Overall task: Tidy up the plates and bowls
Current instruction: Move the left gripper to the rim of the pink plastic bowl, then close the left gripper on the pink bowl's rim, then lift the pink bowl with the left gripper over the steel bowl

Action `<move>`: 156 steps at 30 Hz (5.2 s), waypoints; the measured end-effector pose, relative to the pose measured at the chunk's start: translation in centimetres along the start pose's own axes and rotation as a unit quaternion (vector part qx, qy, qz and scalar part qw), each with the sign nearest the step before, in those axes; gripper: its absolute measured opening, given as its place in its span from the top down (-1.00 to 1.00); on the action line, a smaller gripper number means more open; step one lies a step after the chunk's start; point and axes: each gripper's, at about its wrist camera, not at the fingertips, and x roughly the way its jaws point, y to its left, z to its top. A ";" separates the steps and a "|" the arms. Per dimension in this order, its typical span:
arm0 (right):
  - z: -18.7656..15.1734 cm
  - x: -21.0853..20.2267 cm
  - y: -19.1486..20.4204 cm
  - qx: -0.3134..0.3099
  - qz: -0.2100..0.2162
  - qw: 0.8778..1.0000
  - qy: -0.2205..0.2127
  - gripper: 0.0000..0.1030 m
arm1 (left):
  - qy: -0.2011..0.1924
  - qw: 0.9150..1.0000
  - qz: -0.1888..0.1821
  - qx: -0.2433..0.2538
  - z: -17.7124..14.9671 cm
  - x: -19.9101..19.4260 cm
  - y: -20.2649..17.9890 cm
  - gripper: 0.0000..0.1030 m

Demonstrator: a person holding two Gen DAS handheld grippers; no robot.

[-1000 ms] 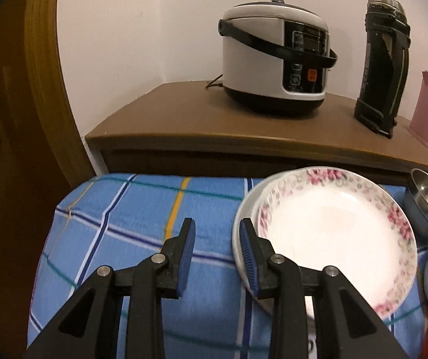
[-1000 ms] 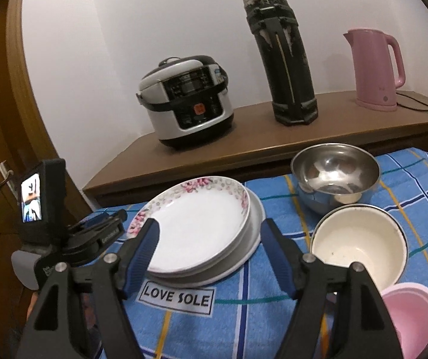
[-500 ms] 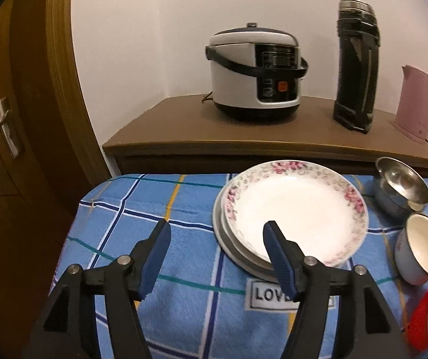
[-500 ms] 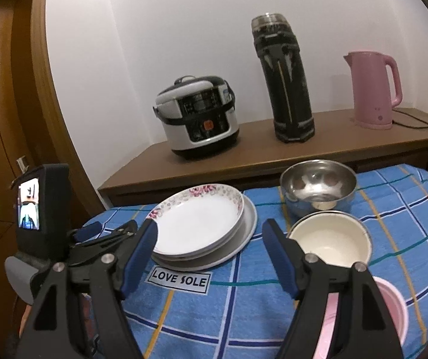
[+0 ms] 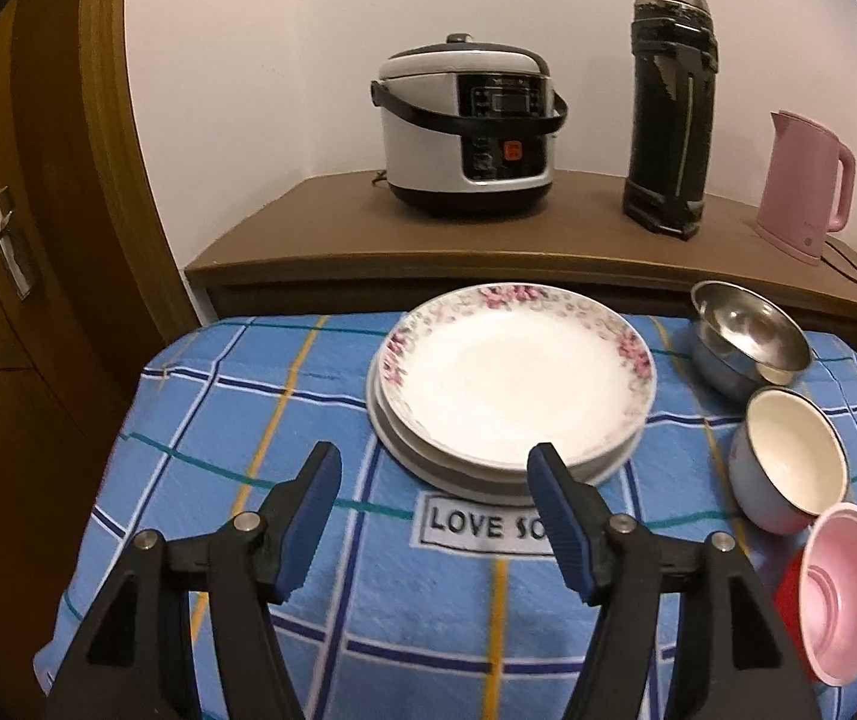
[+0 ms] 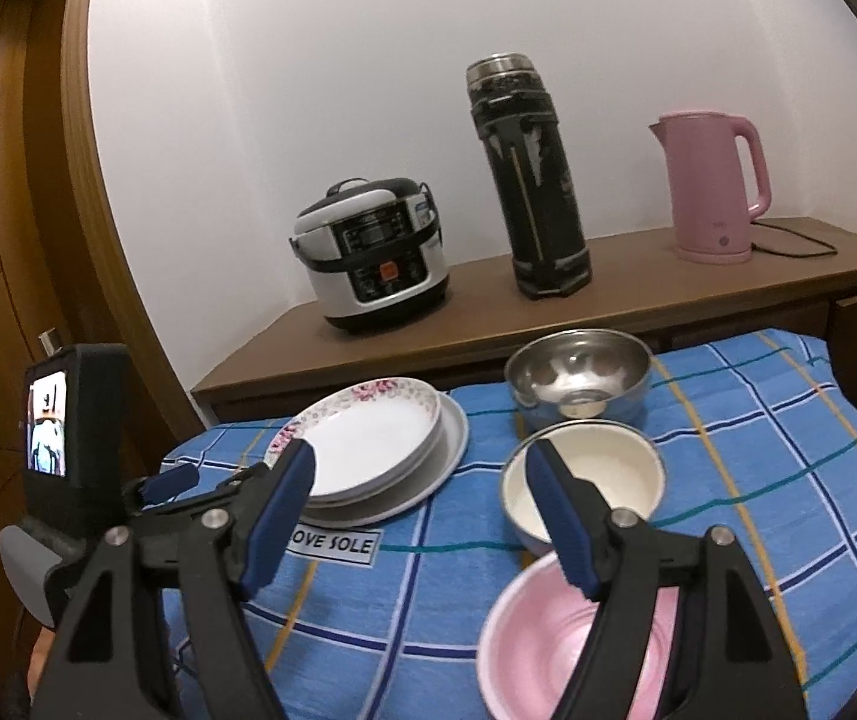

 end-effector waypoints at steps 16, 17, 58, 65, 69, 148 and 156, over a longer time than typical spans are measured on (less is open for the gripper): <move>-0.6 -2.3 -3.6 0.013 -0.025 1.000 -0.007 -0.44 | 0.018 1.000 -0.006 0.017 -1.8 -1.3 -3.1 -0.30; -0.7 -2.5 -3.9 0.015 -0.028 0.999 -0.007 -0.44 | 0.020 1.000 -0.009 0.017 -1.9 -1.2 -3.2 -0.30; -0.5 -5.1 -14.3 0.060 -0.084 0.994 0.024 0.01 | 0.049 0.991 -0.110 0.053 -1.9 -1.8 -10.2 -0.30; 0.0 -3.6 -15.5 0.073 -0.062 0.994 0.048 0.02 | 0.040 0.991 -0.110 0.067 -0.7 -1.2 -10.9 -0.30; 0.6 -2.0 -16.2 0.085 -0.034 0.993 0.069 0.02 | 0.041 0.990 -0.114 0.078 0.3 -0.4 -11.7 -0.30; -0.2 -2.5 -12.2 0.064 0.063 0.988 0.128 0.81 | 0.072 0.968 -0.216 0.109 -1.7 -3.7 -13.8 0.66; 2.6 -2.3 -12.4 0.056 0.059 0.992 0.092 0.81 | 0.036 0.971 -0.211 0.109 1.3 -3.9 -14.7 0.66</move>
